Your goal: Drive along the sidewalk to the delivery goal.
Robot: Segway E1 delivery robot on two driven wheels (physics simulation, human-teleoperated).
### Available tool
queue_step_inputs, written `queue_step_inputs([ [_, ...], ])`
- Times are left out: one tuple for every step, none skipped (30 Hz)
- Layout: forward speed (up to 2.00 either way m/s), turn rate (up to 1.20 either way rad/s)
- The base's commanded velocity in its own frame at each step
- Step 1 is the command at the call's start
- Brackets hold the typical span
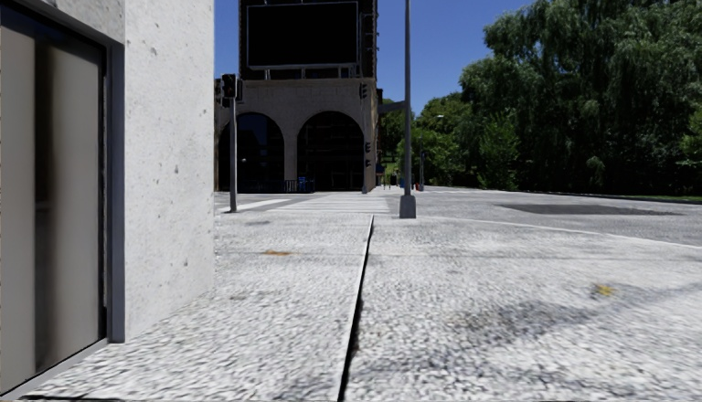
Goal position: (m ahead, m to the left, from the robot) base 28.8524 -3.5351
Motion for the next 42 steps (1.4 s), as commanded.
queue_step_inputs([
  [2.00, 0.00],
  [2.00, 0.00],
  [2.00, 0.00],
  [2.00, 0.00],
  [2.00, 0.00],
  [2.00, 0.00],
  [2.00, 0.00],
  [2.00, 0.00],
  [2.00, 0.00],
  [2.00, 0.00],
  [2.00, 0.00],
  [2.00, 0.00],
  [2.00, 0.00],
  [2.00, 0.00],
  [2.00, 0.00],
  [2.00, 0.00],
  [2.00, 0.00],
  [2.00, 0.00],
  [2.00, 0.01],
  [2.00, 0.12],
  [2.00, 0.12],
  [2.00, 0.17],
  [2.00, 0.22],
  [2.00, 0.32],
  [2.00, 0.32],
  [2.00, 0.35],
  [2.00, 0.37],
  [2.00, 0.37],
  [2.00, 0.37],
  [2.00, 0.37],
  [2.00, 0.37],
  [2.00, 0.37],
  [2.00, 0.37],
  [2.00, 0.37],
  [2.00, 0.37],
  [2.00, 0.37],
  [2.00, 0.37],
  [2.00, 0.37],
  [2.00, 0.31],
  [2.00, 0.31],
  [2.00, 0.15],
  [2.00, 0.00],
])
